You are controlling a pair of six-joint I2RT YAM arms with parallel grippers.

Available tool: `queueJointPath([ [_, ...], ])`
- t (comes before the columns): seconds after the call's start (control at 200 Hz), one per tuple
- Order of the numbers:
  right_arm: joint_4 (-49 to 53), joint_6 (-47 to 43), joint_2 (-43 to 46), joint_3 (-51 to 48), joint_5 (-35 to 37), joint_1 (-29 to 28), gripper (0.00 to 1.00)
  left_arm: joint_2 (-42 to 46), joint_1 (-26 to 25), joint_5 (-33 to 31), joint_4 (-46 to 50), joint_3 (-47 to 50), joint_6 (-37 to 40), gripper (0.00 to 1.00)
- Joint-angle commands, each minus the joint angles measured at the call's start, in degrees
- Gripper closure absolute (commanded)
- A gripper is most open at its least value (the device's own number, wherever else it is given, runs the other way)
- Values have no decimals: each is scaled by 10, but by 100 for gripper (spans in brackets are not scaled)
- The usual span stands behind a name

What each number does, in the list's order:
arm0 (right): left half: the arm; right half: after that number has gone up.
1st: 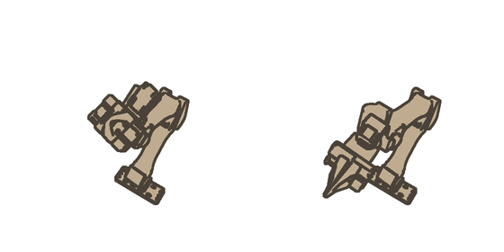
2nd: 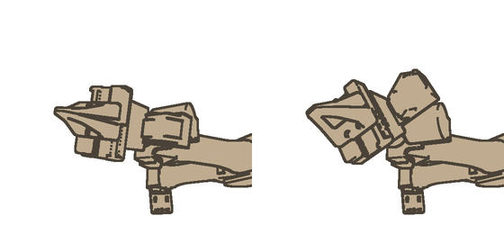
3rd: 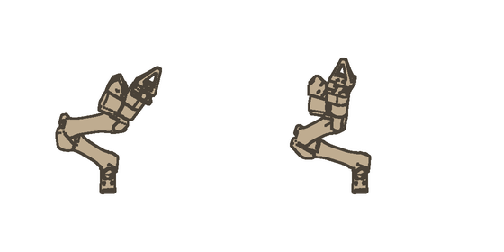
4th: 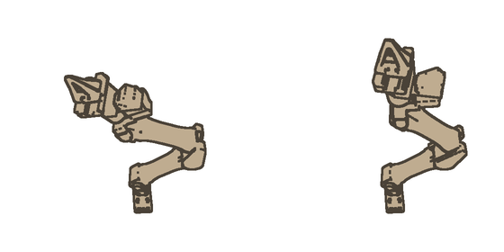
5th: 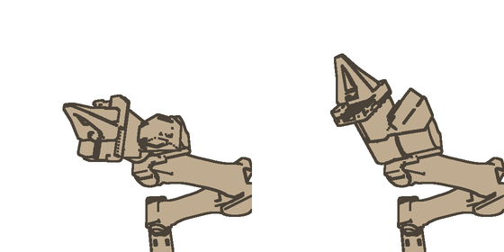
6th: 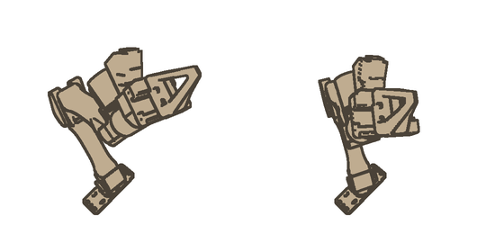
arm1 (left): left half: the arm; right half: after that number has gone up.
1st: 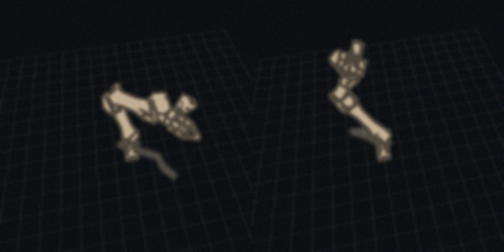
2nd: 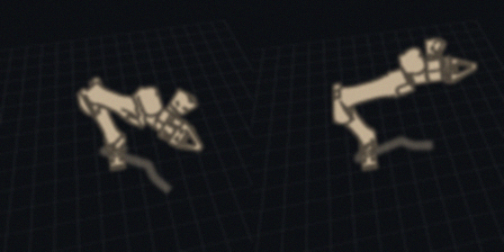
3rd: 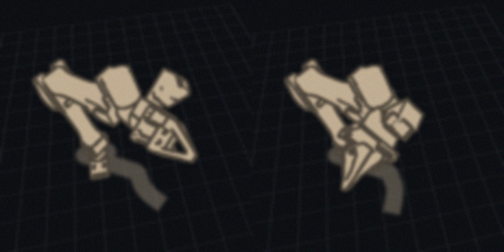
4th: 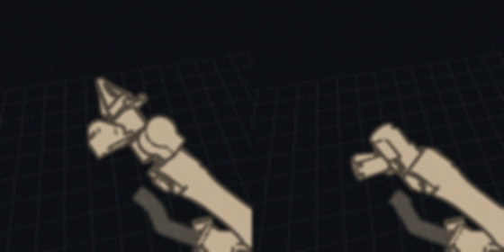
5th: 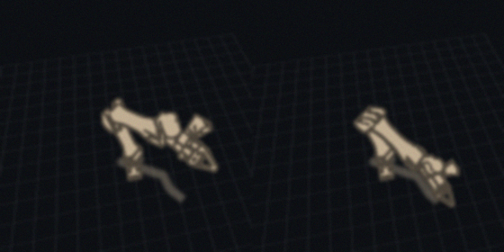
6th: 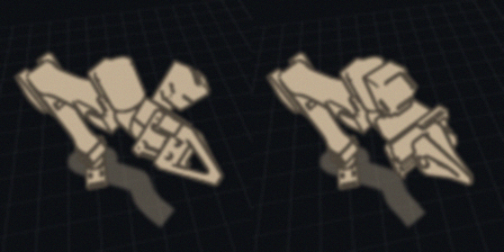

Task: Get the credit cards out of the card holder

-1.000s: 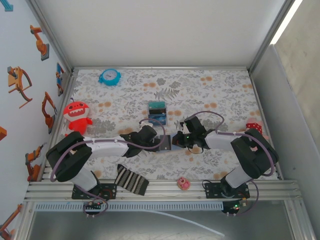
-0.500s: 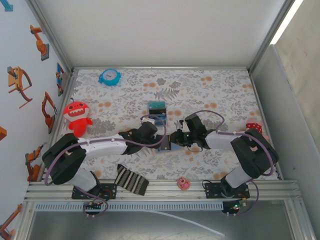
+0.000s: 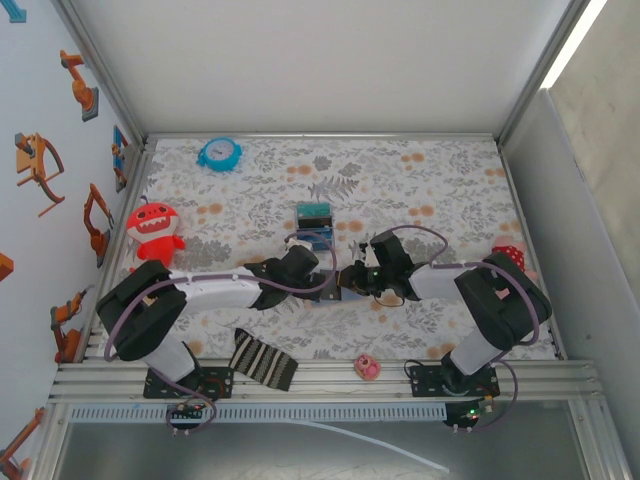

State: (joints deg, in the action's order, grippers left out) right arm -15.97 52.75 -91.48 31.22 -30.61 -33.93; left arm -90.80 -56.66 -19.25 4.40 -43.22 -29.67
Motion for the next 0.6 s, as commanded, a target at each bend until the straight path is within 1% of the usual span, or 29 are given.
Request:
queueJointPath([
  [0.0, 14, 6, 14, -8, 15, 3, 82, -11, -6, 4, 18, -13, 10, 3],
  [0.165, 40, 1, 39, -8, 31, 4, 83, -12, -6, 0, 35, -8, 6, 3],
  [0.275, 37, 3, 39, -10, 30, 4, 83, -11, -6, 2, 36, -5, 5, 3],
  [0.596, -71, 45, -22, -24, -9, 4, 84, -20, -7, 3, 39, -11, 3, 3],
])
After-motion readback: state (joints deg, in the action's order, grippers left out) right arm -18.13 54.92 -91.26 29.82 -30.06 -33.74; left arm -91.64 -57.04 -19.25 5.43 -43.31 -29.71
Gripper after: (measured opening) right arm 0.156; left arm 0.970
